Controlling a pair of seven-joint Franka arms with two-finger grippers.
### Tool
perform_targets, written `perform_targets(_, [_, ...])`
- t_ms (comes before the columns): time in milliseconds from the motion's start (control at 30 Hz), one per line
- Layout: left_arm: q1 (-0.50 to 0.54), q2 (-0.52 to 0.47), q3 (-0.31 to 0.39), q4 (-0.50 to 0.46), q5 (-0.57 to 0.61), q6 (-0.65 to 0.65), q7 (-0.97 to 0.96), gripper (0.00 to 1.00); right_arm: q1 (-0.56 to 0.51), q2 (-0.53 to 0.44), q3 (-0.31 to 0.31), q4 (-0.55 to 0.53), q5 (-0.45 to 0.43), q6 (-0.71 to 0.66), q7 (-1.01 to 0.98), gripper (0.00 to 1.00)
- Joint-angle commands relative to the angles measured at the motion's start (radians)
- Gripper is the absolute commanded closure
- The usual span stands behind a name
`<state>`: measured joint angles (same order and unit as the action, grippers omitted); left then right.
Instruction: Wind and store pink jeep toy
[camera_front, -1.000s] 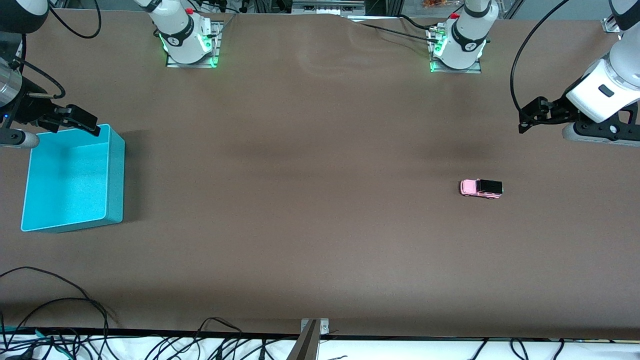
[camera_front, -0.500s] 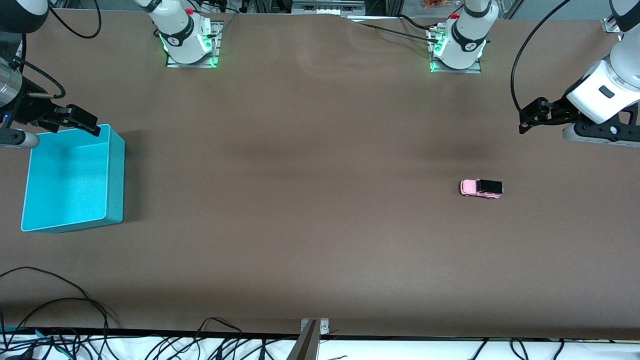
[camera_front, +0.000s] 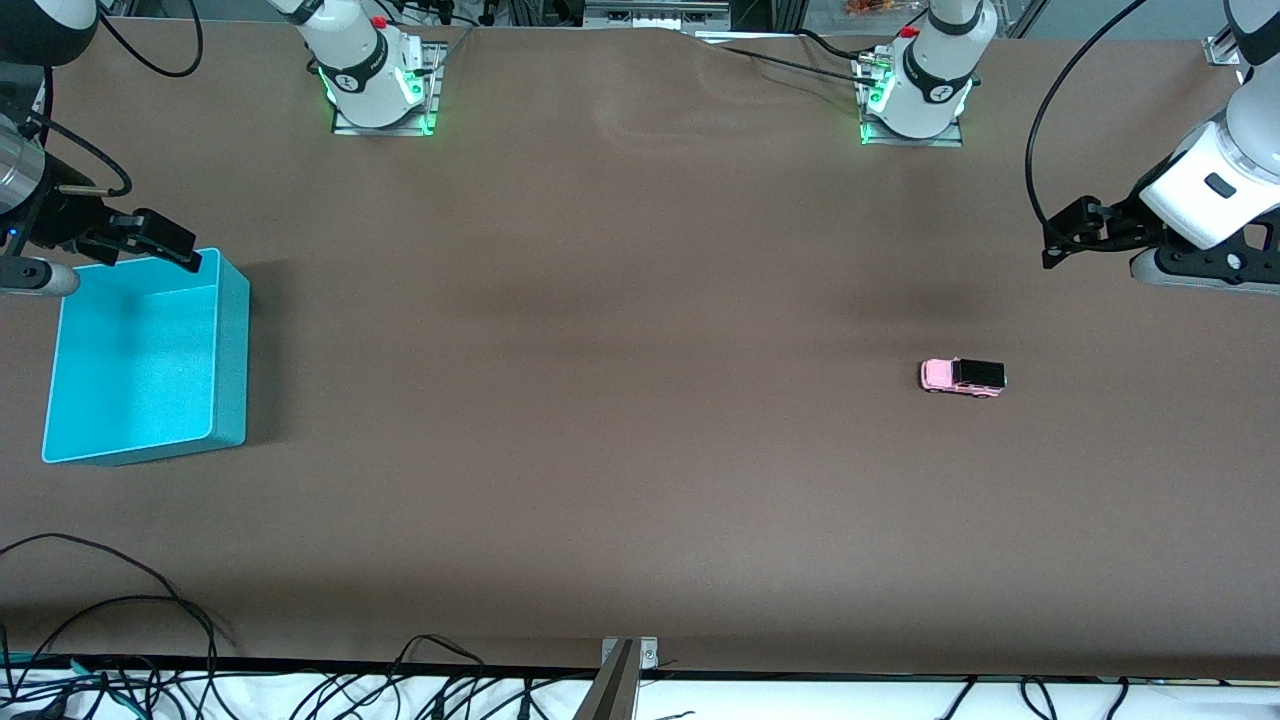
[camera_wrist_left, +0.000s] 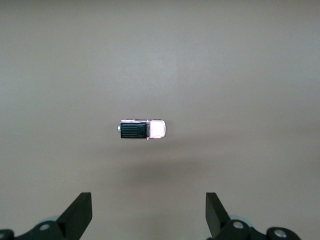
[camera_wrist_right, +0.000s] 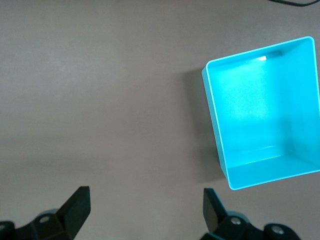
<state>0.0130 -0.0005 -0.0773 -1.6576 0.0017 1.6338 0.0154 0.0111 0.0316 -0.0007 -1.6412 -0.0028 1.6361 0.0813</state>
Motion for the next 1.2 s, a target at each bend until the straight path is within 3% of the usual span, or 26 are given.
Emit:
perform_targets(0, [0.004, 0.016, -0.001, 0.027, -0.011, -0.017, 0.000, 0.00, 0.006, -0.002, 0.001, 0.017, 0.007, -0.016, -0.003, 0.00])
perform_targets(1167, [0.002, 0.024, 0.001, 0.061, -0.008, -0.018, 0.008, 0.00, 0.004, -0.002, 0.004, 0.023, 0.006, -0.016, -0.003, 0.00])
